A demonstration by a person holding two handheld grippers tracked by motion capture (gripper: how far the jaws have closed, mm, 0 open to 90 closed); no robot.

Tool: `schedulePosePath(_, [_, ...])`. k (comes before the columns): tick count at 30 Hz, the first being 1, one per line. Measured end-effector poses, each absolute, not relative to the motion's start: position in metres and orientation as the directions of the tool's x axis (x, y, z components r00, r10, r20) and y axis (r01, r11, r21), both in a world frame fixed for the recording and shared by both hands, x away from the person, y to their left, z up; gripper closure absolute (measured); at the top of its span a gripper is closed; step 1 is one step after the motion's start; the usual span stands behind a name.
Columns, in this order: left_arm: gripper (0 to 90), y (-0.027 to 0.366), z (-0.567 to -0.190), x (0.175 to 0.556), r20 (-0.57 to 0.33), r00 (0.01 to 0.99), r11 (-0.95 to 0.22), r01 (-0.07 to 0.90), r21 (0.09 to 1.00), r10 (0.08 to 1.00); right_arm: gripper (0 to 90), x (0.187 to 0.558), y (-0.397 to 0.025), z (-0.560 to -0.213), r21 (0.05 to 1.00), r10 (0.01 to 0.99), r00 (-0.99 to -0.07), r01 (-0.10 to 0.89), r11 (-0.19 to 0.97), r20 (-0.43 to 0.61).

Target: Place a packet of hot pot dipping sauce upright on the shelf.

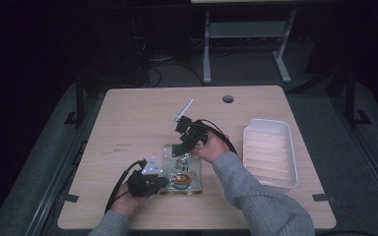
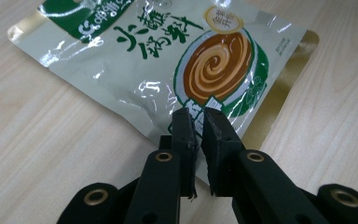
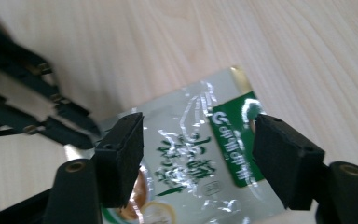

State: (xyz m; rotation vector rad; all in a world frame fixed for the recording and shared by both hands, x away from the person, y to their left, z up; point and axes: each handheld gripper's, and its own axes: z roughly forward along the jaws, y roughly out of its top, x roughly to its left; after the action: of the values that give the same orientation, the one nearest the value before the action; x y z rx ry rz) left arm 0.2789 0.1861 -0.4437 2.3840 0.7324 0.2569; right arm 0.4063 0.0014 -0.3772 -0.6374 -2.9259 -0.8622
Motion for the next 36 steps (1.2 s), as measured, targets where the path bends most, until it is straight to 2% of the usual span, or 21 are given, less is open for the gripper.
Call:
schedulePosePath(10, [84.7, 0.185, -0.452, 0.28, 0.002, 0.83, -0.675, 0.452, 0.584, 0.557, 35.0, 0.436, 0.007, -0.392, 0.403, 0.445, -0.884, 0.462, 0.79, 0.142])
schedulePosePath(14, [85.0, 0.184, -0.453, 0.28, 0.0, 0.83, -0.675, 0.454, 0.582, 0.558, 33.1, 0.445, 0.005, -0.403, 0.352, 0.475, -0.869, 0.49, 0.797, 0.134])
schedulePosePath(16, [85.0, 0.184, -0.453, 0.28, 0.005, 0.83, -0.675, 0.45, 0.585, 0.557, 30.4, 0.45, 0.003, -0.414, 0.295, 0.497, -0.858, 0.511, 0.807, 0.125])
schedulePosePath(24, [84.9, 0.184, -0.454, 0.279, 0.006, 0.832, -0.677, 0.446, 0.586, 0.554, 29.1, 0.46, -0.002, -0.428, 0.243, 0.535, -0.832, 0.555, 0.795, 0.148])
schedulePosePath(32, [84.8, 0.184, -0.454, 0.279, 0.008, 0.831, -0.678, 0.447, 0.584, 0.556, 38.7, 0.461, -0.007, -0.433, 0.242, 0.52, -0.825, 0.563, 0.79, 0.222])
schedulePosePath(33, [84.2, 0.184, -0.454, 0.279, 0.008, 0.831, -0.678, 0.448, 0.584, 0.556, 43.1, 0.461, -0.009, -0.43, 0.249, 0.515, -0.826, 0.561, 0.79, 0.228])
schedulePosePath(36, [84.0, 0.184, -0.454, 0.279, 0.004, 0.83, -0.675, 0.451, 0.584, 0.558, 46.5, 0.461, -0.012, -0.427, 0.261, 0.511, -0.822, 0.566, 0.782, 0.252])
